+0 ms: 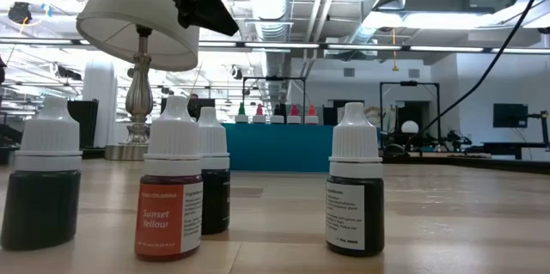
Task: Pick & Place food coloring
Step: Put the small black food coloring bottle into the bin
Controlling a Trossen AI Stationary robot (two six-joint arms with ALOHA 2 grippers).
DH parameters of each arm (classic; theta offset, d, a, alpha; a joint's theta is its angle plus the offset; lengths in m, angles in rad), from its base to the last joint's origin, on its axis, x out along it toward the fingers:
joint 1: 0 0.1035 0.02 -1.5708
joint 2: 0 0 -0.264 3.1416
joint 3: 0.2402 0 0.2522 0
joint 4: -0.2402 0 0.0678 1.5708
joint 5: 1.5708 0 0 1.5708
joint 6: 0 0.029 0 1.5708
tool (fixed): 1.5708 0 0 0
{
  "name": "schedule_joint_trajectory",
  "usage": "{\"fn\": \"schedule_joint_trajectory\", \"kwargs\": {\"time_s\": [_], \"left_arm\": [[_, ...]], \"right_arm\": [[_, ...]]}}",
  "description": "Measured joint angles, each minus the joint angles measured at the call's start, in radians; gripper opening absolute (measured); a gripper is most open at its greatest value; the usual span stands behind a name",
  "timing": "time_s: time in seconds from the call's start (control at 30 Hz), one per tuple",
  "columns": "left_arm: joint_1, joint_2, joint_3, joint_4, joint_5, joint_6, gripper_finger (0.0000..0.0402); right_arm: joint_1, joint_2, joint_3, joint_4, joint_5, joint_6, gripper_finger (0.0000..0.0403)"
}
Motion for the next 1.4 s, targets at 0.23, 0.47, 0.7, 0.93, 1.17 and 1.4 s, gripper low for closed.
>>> {"fn": "schedule_joint_trajectory", "kwargs": {"time_s": [0.23, 0.47, 0.7, 0.93, 1.17, 1.4], "left_arm": [[0.000, 0.000, 0.000, 0.001, 0.000, 0.007, 0.0114], [0.000, 0.000, 0.000, 0.001, -0.001, 0.007, 0.0114], [0.000, 0.000, 0.000, 0.001, -0.001, 0.008, 0.0114], [0.000, 0.000, 0.000, 0.001, -0.001, 0.008, 0.0114], [0.000, 0.000, 0.000, 0.001, 0.000, 0.008, 0.0114], [0.000, 0.000, 0.000, -0.016, 0.029, 0.007, 0.0114]], "right_arm": [[0.000, -0.007, -0.001, -0.003, -0.005, -0.001, 0.0032], [-0.013, -0.013, 0.001, -0.038, -0.032, -0.008, 0.0036], [-0.028, -0.047, 0.018, -0.062, -0.036, -0.026, 0.0032], [-0.076, -0.163, 0.018, -0.138, -0.029, -0.045, 0.0032], [-0.178, -0.319, 0.019, -0.254, -0.029, -0.108, 0.0033], [-0.361, -0.430, 0.019, -0.334, -0.030, -0.266, 0.0031]]}}
